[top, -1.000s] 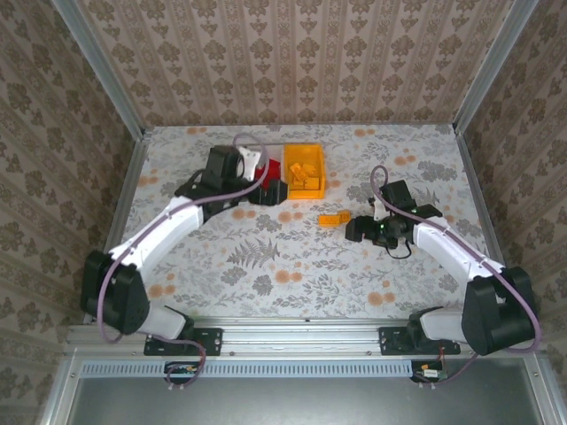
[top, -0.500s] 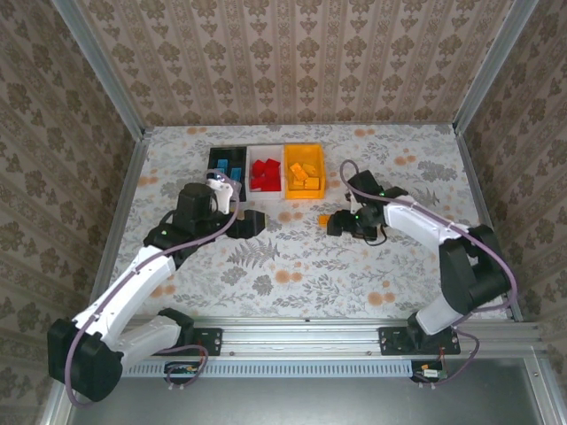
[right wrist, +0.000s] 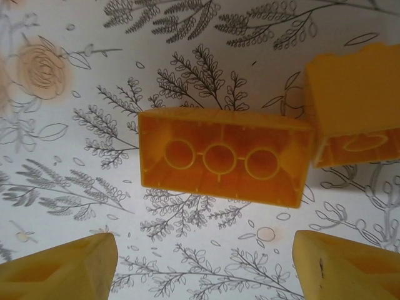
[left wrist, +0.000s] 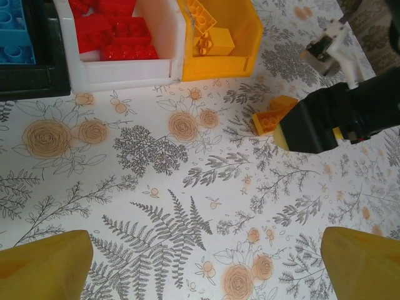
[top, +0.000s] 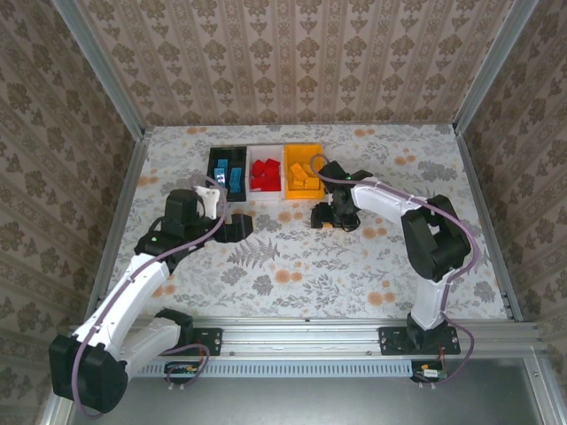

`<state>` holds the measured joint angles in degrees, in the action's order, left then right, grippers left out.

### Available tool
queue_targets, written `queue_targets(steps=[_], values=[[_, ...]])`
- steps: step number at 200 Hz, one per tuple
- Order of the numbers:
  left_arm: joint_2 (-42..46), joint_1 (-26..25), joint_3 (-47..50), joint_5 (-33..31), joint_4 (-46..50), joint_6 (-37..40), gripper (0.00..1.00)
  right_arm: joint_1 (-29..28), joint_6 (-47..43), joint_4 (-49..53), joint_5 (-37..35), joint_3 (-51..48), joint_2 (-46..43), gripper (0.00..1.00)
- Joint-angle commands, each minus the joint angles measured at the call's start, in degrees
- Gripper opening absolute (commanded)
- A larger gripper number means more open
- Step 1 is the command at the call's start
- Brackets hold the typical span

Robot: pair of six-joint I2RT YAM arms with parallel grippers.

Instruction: Sort the legos into containers by color

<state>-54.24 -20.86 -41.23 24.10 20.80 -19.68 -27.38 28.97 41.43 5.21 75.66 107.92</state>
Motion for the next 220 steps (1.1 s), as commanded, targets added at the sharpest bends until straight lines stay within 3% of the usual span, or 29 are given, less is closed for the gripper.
queue_targets(steps=[1,170,196,220], values=[[0.5,0.7,0.5,1.9,0.9,1.6,0.96,-0.7,1.6,3.4,-3.3,2.6,2.5,0.76],[0.0,2.5,1.2,3.8,-0.2,0.8,0.96,-1.0,-2.0,6.9,-12.0,15.6,14.5,0.78],[0.0,2.5,1.5,3.8,-0.4,0.6,0.96,-0.8,-2.1,6.9,-12.3,17.1,15.9,0.69],[0.0,2.5,1.5,3.9,-0.3,0.6,0.96,-0.8,-1.9,6.6,-13.0,17.6,16.3,0.47]])
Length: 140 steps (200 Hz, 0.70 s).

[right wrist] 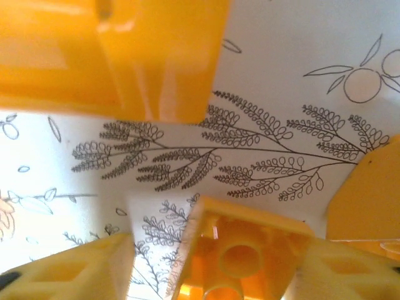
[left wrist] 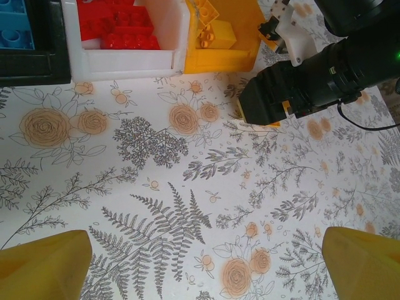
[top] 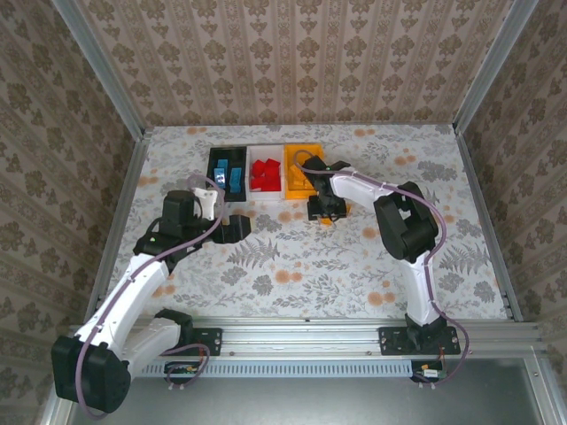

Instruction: Sort the legos into containers by color

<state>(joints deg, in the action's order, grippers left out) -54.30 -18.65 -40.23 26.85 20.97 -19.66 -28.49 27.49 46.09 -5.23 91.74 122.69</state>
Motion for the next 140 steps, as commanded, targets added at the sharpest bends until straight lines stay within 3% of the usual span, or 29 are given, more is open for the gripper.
queue_targets(steps=[1,51,102,140], values=[[0.1,0.3,0.5,1.1,-0.5,0.6,0.96,0.3,-0.3,2.0,-2.6,1.5,1.5,0.47],[-0.2,0.4,0.5,1.5,-0.7,0.5,0.96,-0.6,0.3,1.2,-3.6,-1.8,-3.0,0.28],[0.4,0.5,0.3,2.2,-1.1,-1.0,0.96,-2.9,1.6,-2.3,5.6,-1.0,-12.1,0.27],[2.8,0.9,0.3,2.4,-1.9,-4.4,0.97,-3.1,1.8,-6.6,16.1,10.3,-7.4,0.28]])
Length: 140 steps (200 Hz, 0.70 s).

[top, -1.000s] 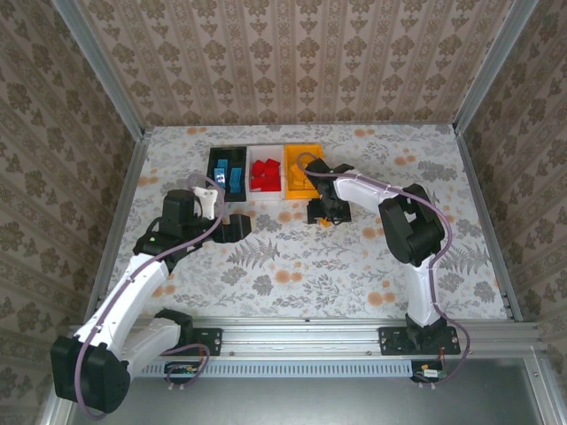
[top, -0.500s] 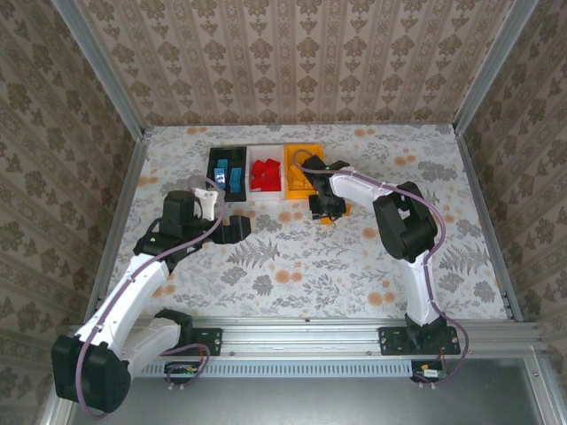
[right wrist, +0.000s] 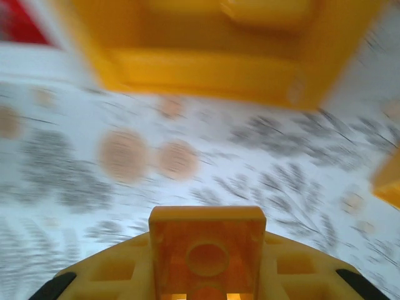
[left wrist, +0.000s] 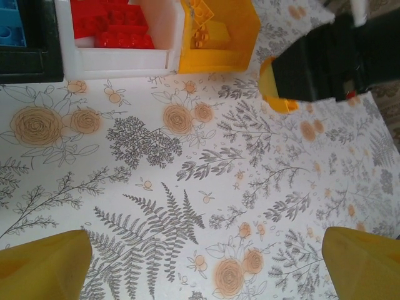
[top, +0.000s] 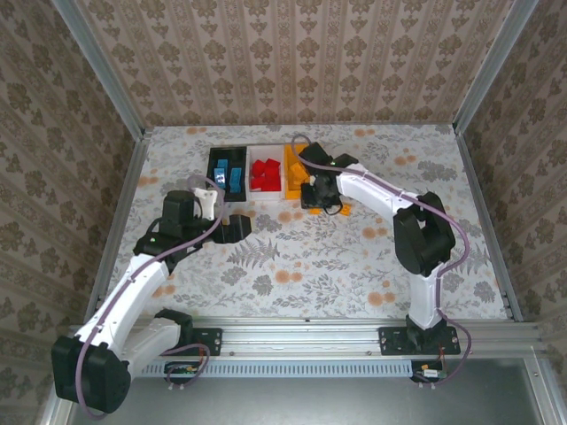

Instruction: Sort the legos into containers by color

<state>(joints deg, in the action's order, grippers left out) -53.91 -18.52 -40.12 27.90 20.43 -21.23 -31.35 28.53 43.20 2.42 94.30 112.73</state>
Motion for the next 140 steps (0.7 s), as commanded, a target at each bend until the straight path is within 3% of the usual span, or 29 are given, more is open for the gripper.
queue_targets(steps=[1,76,140], values=[[2.5,0.8,0.2,1.3,-1.3,-2.9,0.97,-0.2,0.8,-3.7,8.7,8.2,2.8,0.28],[7.4,2.1,0.3,0.0,3.3,-4.1,0.97,0.0,-1.6,3.2,9.8,43.6,25.9,0.28],[7.2,2.8,1.0,-0.4,3.4,-4.3,0.97,3.5,-0.6,7.3,0.3,45.2,27.6,0.29]])
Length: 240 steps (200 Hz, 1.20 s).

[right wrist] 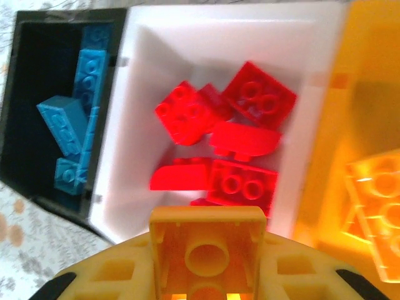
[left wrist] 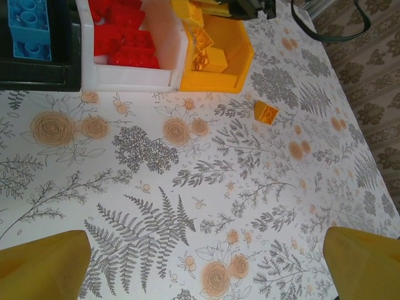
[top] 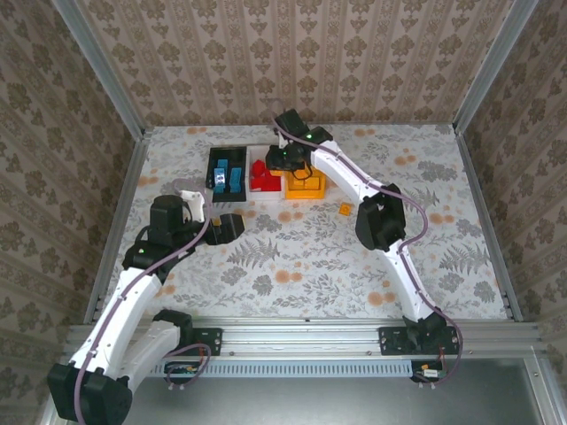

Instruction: Sort the legos into containers by color

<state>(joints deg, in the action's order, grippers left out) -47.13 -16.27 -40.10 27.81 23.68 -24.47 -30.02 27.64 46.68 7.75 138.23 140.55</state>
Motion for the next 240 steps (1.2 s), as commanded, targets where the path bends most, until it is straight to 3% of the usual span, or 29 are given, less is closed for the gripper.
queue_targets(steps=[1,8,18,25,56,94,134,182,240], values=[[0.3,0.5,1.0,-0.3,0.1,-1.1,0.97,2.2,0.2,3.9,-5.0,1.2,-0.2,0.29],[0.0,0.6,1.2,-0.3,-0.2,-1.3,0.97,2.5,-0.1,4.2,-4.9,1.2,0.0,0.34],[-0.4,0.6,1.3,-0.1,-0.8,-1.6,0.97,3.0,-0.6,4.8,-5.2,1.2,0.1,0.49],[-0.7,0.6,1.4,0.0,-1.1,-1.8,0.97,3.4,-1.0,5.3,-5.4,1.2,0.0,0.55],[-1.4,0.6,1.6,0.1,-1.9,-2.2,0.97,4.6,-3.5,6.2,-10.8,-5.0,-5.7,0.64],[-1.6,0.6,2.1,0.1,-2.6,-2.3,0.97,6.4,-3.1,1.5,-20.1,-30.3,-21.1,0.71],[-3.7,0.6,2.7,1.5,-5.7,-3.9,0.97,8.8,-0.9,-2.4,-17.9,-45.9,-25.9,0.73],[-3.0,0.5,2.9,1.7,-5.7,-4.7,0.97,9.9,1.5,-3.8,-16.5,-50.8,-24.5,0.72],[-1.8,0.6,2.9,1.0,-4.0,-4.3,0.97,10.8,2.5,-6.2,-14.8,-52.3,-21.7,0.59]])
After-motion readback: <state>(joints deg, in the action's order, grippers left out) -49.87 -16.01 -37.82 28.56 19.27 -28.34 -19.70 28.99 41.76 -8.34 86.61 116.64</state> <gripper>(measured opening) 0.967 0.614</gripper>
